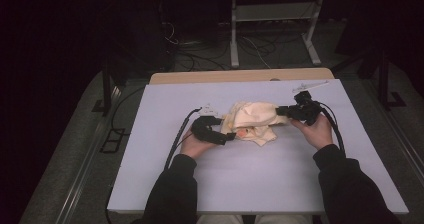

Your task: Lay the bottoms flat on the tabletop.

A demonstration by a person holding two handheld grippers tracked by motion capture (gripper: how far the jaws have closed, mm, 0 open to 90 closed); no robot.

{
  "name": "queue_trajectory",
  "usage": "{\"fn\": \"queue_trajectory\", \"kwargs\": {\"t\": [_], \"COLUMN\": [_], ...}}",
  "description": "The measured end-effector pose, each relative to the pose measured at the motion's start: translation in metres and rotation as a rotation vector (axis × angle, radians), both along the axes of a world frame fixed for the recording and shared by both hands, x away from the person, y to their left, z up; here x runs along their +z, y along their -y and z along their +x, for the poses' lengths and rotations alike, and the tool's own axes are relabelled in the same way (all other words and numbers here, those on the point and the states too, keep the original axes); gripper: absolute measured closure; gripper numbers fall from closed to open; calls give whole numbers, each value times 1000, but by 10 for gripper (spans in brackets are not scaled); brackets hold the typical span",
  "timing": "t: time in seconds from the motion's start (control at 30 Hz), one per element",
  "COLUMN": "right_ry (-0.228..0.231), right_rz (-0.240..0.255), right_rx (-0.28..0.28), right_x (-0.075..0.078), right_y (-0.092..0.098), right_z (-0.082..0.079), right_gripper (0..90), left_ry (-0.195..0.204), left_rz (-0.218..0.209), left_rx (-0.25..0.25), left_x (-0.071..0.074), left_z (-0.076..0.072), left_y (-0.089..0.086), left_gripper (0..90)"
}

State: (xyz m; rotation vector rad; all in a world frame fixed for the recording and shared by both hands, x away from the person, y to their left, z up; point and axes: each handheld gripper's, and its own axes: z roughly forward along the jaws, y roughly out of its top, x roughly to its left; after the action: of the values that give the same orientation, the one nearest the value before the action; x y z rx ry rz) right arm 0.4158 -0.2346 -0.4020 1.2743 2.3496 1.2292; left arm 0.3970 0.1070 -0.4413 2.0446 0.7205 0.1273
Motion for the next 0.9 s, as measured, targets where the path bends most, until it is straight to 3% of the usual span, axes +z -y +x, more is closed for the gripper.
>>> {"fn": "queue_trajectory", "kwargs": {"t": [0.07, 0.13, 0.27, 0.3, 0.33, 0.37, 0.4, 0.43, 0.53, 0.77, 0.9], "right_ry": [-2, -4, -9, -6, -6, -4, -3, -6, -8, -10, -21], "right_rz": [3, 10, 14, 14, 14, 17, 15, 19, 38, 62, 78], "right_rx": [-3, -5, -19, -20, -20, -23, -24, -25, -31, -37, -62], "right_x": [0, -1, -2, -3, -3, -3, -4, -5, -9, -10, -9], "right_y": [0, 1, 3, 4, 4, 4, 5, 6, 9, 12, 16], "right_z": [0, 0, 0, -1, -1, -1, -2, -2, -5, -13, -15], "right_gripper": [845, 845, 845, 845, 845, 845, 845, 845, 845, 845, 845], "left_ry": [-14, -16, -14, -15, -18, -17, -25, -17, -15, 4, 51], "left_rz": [-8, -6, 53, 66, 92, 132, 146, 152, 144, 149, 152], "left_rx": [-2, -10, 8, 4, 16, 27, 21, 20, 3, -14, -32], "left_x": [-1, -3, -7, -8, -9, -10, -12, -13, -11, -6, 4], "left_z": [1, 2, 2, 2, 2, 2, 2, 2, 1, -1, -6], "left_y": [0, 1, 3, 3, 4, 5, 6, 7, 7, 8, 8], "left_gripper": [148, 210, 340, 431, 431, 490, 519, 536, 702, 781, 785]}}
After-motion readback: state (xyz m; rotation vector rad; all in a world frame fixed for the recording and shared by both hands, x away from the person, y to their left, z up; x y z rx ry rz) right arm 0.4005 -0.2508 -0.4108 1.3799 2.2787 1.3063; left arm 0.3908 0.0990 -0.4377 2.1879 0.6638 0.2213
